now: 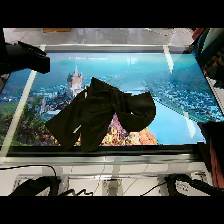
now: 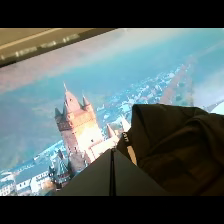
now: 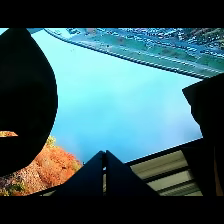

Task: Fold the clothes and pants, and hang the long-sleeved shirts on hangers.

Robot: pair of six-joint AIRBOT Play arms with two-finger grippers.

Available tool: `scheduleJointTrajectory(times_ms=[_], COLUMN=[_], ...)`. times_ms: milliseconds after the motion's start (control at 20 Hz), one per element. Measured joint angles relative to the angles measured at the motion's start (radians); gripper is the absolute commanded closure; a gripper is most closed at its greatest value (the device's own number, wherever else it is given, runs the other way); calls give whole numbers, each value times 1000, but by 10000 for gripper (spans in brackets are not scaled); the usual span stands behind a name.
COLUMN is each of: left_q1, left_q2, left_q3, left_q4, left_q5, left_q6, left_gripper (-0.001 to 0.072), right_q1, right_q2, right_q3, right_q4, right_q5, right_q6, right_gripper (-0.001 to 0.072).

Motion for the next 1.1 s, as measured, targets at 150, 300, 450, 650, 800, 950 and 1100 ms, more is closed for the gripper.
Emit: scheduleJointTrajectory(times_ms=[150, 300, 450, 650, 800, 950, 1100], left_q1=[0, 0, 0, 0, 0, 0, -1], left_q2=[0, 0, 0, 0, 0, -1, -2], left_q3=[0, 0, 0, 0, 0, 0, 0], left_q4=[0, 0, 0, 0, 0, -3, -15], left_q5=[0, 0, 0, 0, 0, 0, 11], left_q6=[0, 0, 0, 0, 0, 0, 0], left_gripper=[690, 690, 690, 690, 690, 690, 690], right_q1=[0, 0, 0, 0, 0, 0, 0], right_q2=[0, 0, 0, 0, 0, 0, 0], right_q3=[0, 0, 0, 0, 0, 0, -1], right_q4=[0, 0, 0, 0, 2, 27, 96], right_q5=[0, 0, 0, -1, -41, -117, -167], right_q6=[0, 0, 0, 0, -1, -1, -14], right_gripper=[678, 678, 678, 678, 678, 678, 677])
